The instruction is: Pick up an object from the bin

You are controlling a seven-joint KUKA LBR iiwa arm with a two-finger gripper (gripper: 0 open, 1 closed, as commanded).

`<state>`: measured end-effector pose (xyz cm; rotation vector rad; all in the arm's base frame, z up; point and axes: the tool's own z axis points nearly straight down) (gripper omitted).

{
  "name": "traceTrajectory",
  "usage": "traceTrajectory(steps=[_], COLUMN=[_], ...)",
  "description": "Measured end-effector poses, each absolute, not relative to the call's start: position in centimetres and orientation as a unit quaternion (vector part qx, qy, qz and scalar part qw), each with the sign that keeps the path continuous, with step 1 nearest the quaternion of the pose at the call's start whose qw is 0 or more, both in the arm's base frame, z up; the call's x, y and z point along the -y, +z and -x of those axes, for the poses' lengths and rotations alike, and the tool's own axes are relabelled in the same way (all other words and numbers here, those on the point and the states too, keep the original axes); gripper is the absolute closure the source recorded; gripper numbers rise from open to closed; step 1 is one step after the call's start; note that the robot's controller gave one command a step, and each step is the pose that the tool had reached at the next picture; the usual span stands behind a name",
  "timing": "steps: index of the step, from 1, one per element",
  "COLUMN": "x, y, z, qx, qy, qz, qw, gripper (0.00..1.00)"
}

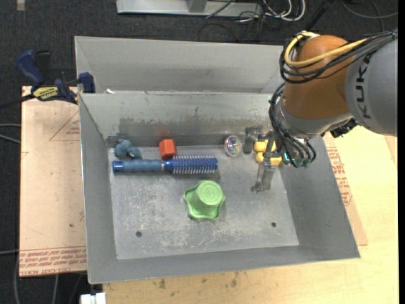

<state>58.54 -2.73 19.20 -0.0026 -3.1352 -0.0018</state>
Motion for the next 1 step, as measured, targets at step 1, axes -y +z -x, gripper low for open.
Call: traceTrajectory(steps=[1], x=[-1.80], y=[10.69], z=[-65.01], qx=[0.992], qy=[-0.001], qz=[-0.125], qw=[0.000], gripper=[0.00])
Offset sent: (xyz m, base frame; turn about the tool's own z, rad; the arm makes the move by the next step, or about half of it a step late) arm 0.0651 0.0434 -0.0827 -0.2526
